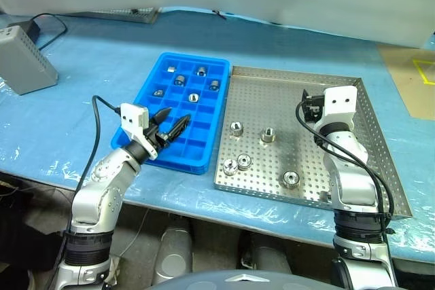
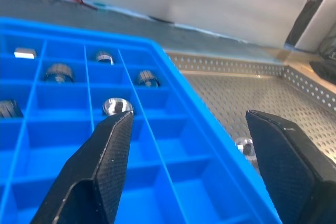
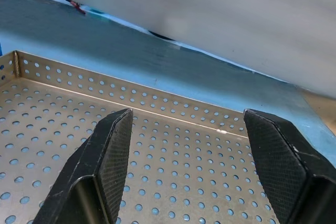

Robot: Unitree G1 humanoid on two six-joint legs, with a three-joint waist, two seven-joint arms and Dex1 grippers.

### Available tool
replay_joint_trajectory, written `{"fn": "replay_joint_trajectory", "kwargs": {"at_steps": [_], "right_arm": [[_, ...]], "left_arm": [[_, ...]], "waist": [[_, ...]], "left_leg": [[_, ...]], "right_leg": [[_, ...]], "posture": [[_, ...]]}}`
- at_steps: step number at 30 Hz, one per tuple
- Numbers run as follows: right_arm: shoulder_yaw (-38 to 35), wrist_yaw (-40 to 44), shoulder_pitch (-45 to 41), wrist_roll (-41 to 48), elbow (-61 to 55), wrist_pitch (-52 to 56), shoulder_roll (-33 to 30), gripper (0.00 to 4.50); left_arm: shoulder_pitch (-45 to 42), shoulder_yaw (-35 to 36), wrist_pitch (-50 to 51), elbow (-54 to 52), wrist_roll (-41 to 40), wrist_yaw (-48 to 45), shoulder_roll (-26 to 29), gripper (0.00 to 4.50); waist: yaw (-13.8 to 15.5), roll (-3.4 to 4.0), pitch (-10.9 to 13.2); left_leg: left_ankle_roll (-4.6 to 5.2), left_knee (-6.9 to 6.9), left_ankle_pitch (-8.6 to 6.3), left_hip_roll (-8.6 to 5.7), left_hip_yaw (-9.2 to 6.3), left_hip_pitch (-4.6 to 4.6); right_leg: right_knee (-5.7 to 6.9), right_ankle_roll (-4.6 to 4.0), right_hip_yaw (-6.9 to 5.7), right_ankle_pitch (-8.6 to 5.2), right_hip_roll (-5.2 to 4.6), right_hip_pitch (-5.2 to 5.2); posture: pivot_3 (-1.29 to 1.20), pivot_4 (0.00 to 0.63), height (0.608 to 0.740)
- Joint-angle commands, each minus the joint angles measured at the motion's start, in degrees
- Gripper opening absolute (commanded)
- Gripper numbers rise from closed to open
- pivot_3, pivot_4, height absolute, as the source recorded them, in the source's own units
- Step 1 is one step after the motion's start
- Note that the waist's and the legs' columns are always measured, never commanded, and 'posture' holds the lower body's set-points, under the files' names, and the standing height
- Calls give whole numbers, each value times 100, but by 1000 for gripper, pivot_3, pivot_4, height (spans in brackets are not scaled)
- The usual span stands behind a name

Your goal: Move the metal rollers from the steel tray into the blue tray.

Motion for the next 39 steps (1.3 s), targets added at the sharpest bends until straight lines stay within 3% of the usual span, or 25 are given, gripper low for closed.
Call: {"fn": "replay_joint_trajectory", "kwargs": {"at_steps": [1, 7, 14, 39], "right_arm": [[-5, -69, -39, -4, -202, -120, 11, 3474], [-211, -189, 294, 12, -575, -59, 12, 3474], [-395, -168, 748, 101, -1005, 33, 25, 3474], [-22, 141, 798, 267, -1052, 184, 52, 3474]], "left_arm": [[-439, 75, -251, 193, 199, 334, -168, 3615], [-1426, 164, -808, 1534, 668, 536, -275, 3615], [-1986, 158, -1056, 2370, 756, 201, -215, 3615], [-1915, 148, -804, 2367, 663, -430, -108, 3615]], "waist": [[4, 0, 0], [-32, 0, 0], [-72, 0, -1], [-74, 0, 0]], "left_leg": [[0, 1, 0, 0, 0, 0], [-8, 2, 5, -2, -1, 2], [-14, 1, 9, -1, 1, 1], [-3, 3, 3, 0, 2, 1]], "right_leg": [[1, 0, 0, 0, 0, 0], [5, 3, 2, 2, 1, 1], [4, -21, 3, 15, 2, -1], [3, -14, 3, 8, 1, -1]], "posture": [[304, 150, 740], [224, 150, 740], [146, 150, 740], [160, 150, 740]]}}
